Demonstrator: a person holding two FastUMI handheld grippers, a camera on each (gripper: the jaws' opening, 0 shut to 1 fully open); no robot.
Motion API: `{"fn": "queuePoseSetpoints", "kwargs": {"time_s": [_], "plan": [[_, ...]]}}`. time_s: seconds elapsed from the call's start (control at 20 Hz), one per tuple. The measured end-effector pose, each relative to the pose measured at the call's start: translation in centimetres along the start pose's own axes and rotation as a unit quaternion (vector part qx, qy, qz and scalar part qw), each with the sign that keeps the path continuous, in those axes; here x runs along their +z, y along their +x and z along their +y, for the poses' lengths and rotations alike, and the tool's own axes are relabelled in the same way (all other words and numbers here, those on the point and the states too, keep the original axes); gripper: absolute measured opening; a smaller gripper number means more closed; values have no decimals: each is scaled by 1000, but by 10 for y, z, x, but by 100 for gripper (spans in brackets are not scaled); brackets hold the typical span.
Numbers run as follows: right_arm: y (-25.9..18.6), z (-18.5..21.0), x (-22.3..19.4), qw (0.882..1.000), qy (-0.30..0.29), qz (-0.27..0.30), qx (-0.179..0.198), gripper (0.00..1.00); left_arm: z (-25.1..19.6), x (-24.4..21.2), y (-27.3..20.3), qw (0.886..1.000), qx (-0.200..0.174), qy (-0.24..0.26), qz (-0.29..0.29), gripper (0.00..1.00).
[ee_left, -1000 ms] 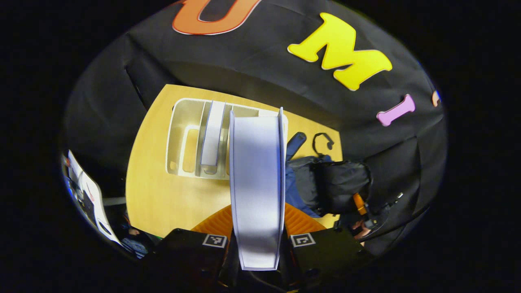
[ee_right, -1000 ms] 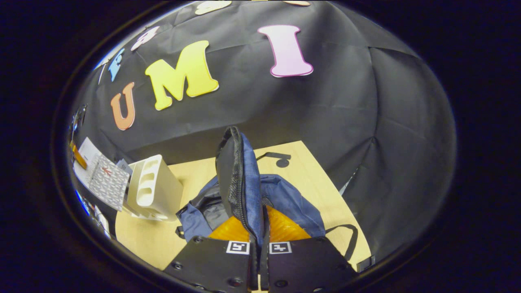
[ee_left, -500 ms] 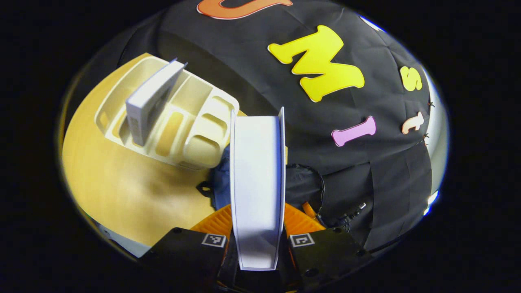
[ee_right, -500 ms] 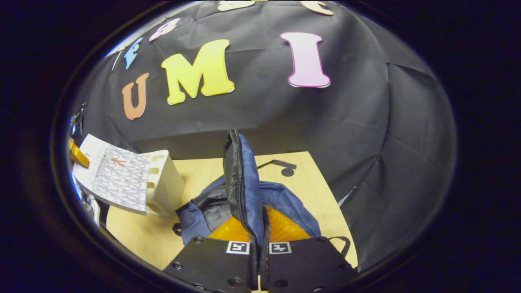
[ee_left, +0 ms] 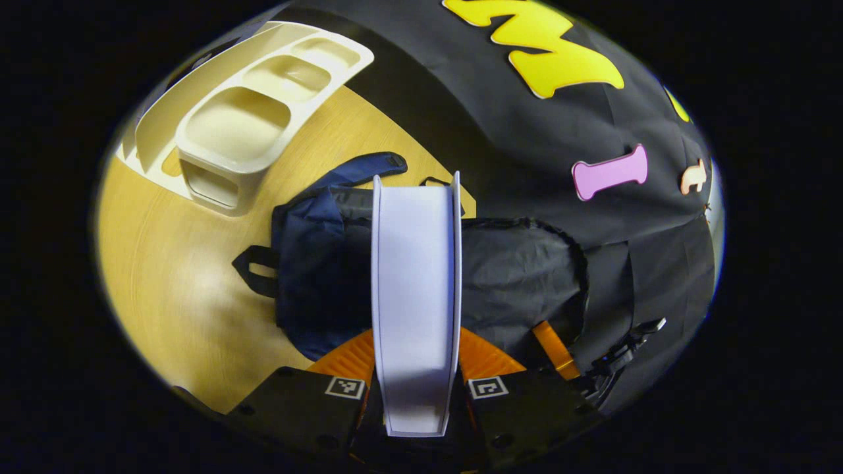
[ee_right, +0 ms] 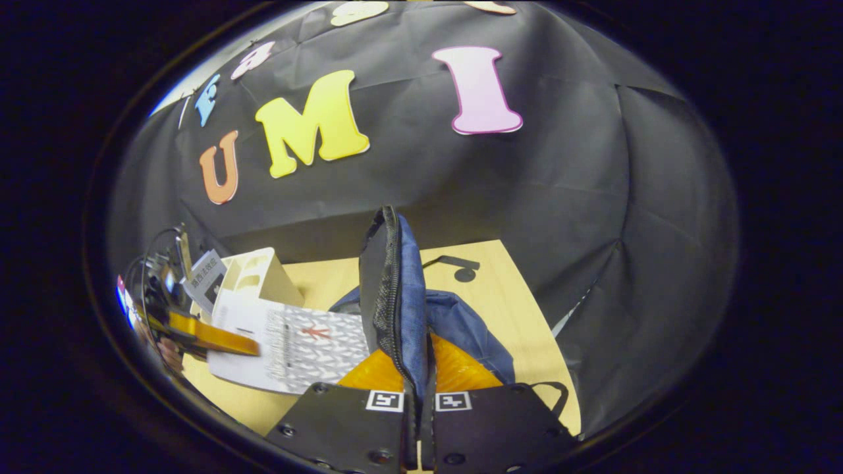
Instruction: Open the schoolbag, grab two books from the bookshelf and put them into the schoolbag.
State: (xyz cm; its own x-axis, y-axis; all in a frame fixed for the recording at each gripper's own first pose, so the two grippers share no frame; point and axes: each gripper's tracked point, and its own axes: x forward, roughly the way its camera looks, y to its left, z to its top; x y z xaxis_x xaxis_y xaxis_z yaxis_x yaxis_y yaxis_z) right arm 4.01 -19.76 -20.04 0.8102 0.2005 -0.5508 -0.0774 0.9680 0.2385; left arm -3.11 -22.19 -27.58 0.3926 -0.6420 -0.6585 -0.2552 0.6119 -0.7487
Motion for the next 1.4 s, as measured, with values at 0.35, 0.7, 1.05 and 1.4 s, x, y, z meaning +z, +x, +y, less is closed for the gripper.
{"fn": "queuePoseSetpoints", "kwargs": {"time_s": [0.35, 0.7, 1.05, 1.4], "plan": [[-2, 3, 5, 1000, 5, -6, 15, 3, -17, -22, 79, 997, -73, -22, 30, 43], [2, 11, 13, 1000, -13, -14, 14, 3, -17, -23, 133, 990, -119, -63, 40, 43], [9, 15, 8, 1000, -27, -6, 7, 3, -5, -25, 144, 991, -98, -65, 69, 50], [12, 27, 1, 999, -48, -4, 6, 2, 43, -22, 116, 993, 76, 35, 89, 82]]}}
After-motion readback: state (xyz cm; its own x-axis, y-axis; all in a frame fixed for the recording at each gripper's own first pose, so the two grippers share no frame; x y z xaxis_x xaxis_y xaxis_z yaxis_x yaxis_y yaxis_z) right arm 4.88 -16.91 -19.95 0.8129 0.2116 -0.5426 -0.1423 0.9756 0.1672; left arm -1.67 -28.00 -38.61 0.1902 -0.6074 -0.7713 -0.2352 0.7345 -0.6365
